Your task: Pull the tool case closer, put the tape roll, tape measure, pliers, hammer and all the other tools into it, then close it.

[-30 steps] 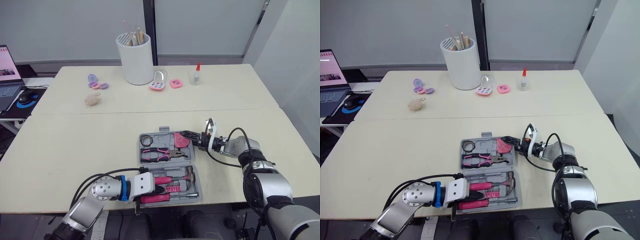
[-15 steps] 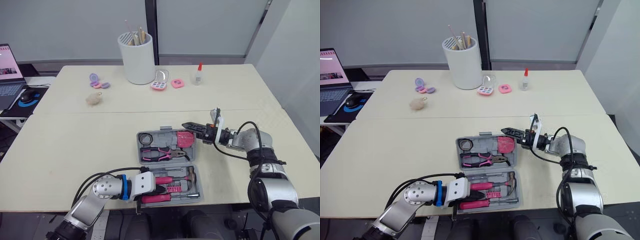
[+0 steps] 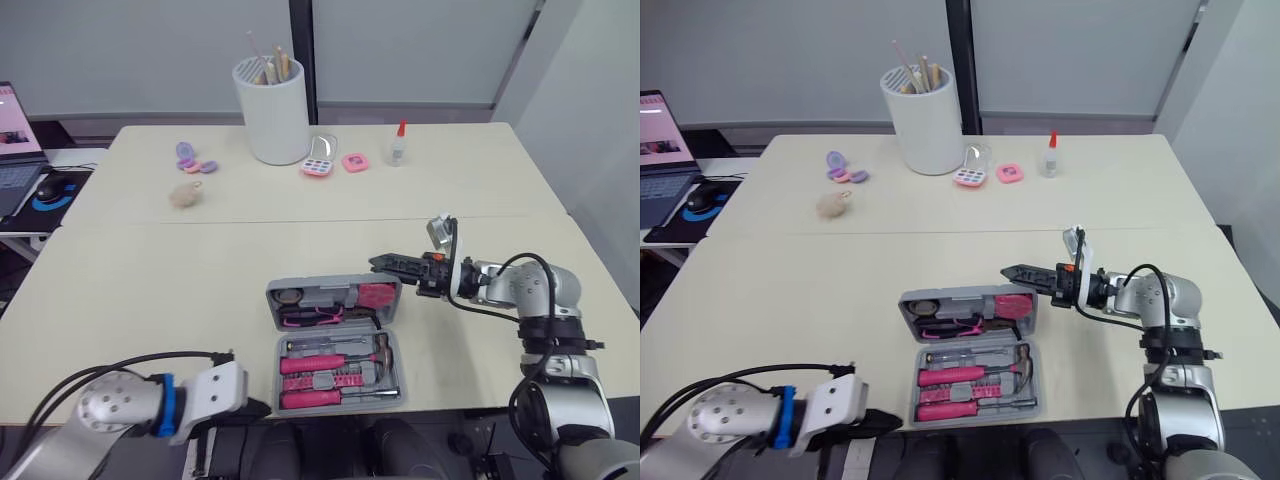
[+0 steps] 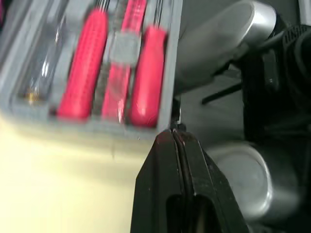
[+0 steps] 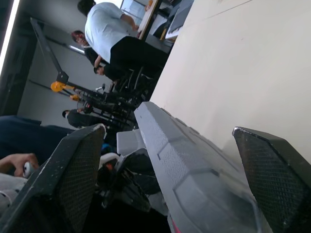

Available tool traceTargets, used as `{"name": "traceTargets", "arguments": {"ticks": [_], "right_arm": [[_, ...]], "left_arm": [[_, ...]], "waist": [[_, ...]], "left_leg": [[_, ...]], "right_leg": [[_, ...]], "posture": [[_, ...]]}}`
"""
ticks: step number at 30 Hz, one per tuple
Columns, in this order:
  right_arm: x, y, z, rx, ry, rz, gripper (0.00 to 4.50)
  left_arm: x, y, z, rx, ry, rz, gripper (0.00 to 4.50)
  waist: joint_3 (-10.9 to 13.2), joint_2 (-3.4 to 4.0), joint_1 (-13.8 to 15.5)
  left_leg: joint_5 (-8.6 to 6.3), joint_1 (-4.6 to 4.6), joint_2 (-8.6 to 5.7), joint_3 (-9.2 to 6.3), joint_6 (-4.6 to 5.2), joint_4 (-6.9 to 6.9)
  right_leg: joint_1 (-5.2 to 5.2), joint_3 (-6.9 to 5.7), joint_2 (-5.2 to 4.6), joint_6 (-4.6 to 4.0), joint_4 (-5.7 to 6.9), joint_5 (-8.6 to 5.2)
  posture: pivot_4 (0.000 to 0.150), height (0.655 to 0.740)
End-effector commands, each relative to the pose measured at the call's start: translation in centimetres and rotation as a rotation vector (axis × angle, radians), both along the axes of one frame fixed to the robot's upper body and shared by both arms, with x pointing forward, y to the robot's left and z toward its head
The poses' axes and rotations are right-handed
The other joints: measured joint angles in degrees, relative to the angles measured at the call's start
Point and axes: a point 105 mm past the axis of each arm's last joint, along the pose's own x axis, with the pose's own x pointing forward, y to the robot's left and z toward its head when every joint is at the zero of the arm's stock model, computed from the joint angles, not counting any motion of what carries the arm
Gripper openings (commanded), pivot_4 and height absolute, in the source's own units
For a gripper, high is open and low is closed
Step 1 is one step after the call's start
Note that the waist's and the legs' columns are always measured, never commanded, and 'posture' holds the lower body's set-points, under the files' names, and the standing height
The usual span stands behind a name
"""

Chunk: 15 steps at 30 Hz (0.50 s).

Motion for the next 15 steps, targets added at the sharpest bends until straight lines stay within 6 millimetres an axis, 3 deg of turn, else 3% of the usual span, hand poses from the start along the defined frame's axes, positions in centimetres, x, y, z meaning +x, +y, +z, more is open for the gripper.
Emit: {"name": "traceTargets", "arguments": {"ticks": [1,4,8,10,12,15], "right_arm": [[-3.4,-0.1,2.0,0.019,-0.045,0.113,4.47],[-6.7,-0.4,1.9,-0.018,-0.051,0.205,4.47],[-10.0,-0.8,1.3,-0.109,-0.101,0.271,4.47],[-9.8,-1.0,0.8,-0.212,-0.218,0.223,4.47],[-8.3,-1.2,-0.3,-0.373,-0.395,0.151,4.47],[-5.8,-2.9,-3.0,-0.685,-0.695,0.147,3.90]], "left_arm": [[0.1,2.0,0.9,0.037,0.003,0.082,0.00],[0.9,3.6,-0.3,0.105,-0.035,0.148,0.00],[2.2,3.0,-1.2,0.080,-0.090,0.216,0.00],[3.1,3.0,-1.5,0.098,-0.146,0.239,0.00],[3.7,3.3,-1.9,0.120,-0.181,0.266,0.00],[4.0,2.7,-2.4,0.106,-0.177,0.294,0.00]], "waist": [[0.03,-0.05,0.21],[0.03,-0.05,0.61],[0.03,-0.05,0.88],[0.03,-0.08,0.94],[0.02,-0.17,0.65],[0.03,-0.16,0.42]], "left_leg": [[0.00,-0.01,0.00,-0.03,0.00,0.01],[0.00,-0.03,-0.03,-0.04,0.00,-0.03],[0.00,-0.08,-0.02,-0.03,0.00,-0.15],[0.00,-0.17,-0.03,-0.03,0.00,-0.16],[0.00,-0.20,-0.02,-0.02,0.00,-0.16],[0.00,-0.16,-0.02,-0.07,0.00,-0.15]], "right_leg": [[0.01,-0.02,0.00,0.04,-0.02,-0.03],[0.04,-0.06,-0.05,0.12,-0.14,-0.07],[0.06,-0.05,-0.05,0.15,-0.42,-0.05],[0.05,-0.05,-0.05,0.20,-0.49,-0.02],[0.02,-0.03,-0.04,0.23,-0.52,0.00],[0.00,-0.07,-0.03,0.26,-0.53,-0.01]], "posture": [[0.150,0.7400],[0.150,0.7400],[0.150,0.7400],[0.150,0.7400],[0.150,0.7400],[0.150,0.7400]]}}
